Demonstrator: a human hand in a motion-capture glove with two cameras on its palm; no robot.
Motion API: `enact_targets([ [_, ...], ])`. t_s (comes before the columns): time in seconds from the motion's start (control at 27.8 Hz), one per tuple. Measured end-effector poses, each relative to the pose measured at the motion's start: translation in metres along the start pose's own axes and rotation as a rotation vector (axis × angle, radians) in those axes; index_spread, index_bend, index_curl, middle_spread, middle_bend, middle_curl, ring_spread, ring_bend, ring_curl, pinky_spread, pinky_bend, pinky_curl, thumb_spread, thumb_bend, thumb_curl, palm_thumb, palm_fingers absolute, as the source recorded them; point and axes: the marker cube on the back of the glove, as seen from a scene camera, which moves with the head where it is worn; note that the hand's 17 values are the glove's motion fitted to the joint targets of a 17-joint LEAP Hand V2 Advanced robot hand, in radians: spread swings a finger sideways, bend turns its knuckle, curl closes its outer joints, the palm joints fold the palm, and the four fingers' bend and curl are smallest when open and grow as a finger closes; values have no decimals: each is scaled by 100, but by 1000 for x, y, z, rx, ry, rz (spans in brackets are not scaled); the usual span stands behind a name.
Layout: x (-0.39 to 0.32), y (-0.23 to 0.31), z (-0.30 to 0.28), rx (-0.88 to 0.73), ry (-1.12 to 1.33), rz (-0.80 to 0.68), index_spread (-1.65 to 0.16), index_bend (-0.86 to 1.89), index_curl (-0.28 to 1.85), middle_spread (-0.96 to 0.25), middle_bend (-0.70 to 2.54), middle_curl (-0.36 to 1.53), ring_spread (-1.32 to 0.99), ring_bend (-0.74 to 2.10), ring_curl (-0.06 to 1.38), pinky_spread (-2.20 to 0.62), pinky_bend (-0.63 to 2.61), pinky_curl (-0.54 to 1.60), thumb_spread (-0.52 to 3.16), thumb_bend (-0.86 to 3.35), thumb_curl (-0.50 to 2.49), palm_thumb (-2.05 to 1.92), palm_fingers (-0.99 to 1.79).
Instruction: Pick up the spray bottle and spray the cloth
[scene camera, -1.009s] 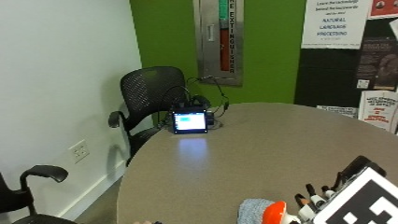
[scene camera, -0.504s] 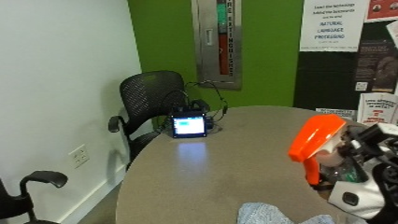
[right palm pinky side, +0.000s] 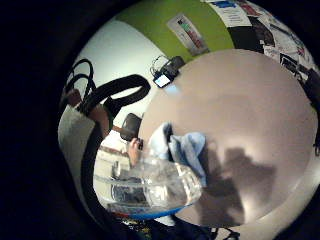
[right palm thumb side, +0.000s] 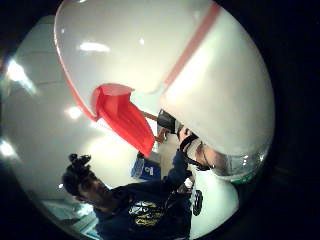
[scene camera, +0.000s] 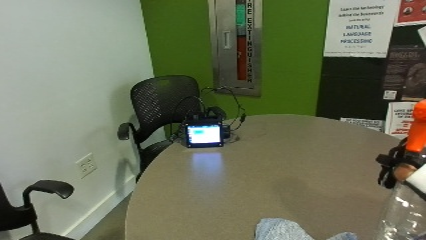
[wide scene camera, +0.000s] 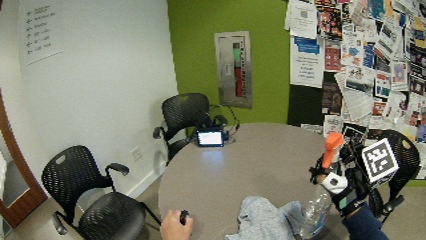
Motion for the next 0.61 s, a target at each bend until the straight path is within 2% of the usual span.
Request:
enact_targets([
  [0.22,6,-30,-10,86,-51,16,-30,15,59,-15,56,53,-21,63,47,-29,49,41,47,-3,76,97,126],
  [0.61,-20,-72,27,84,-16,-62,-30,16,58,-15,56,53,-21,63,47,-29,47,40,46,-3,76,97,126],
])
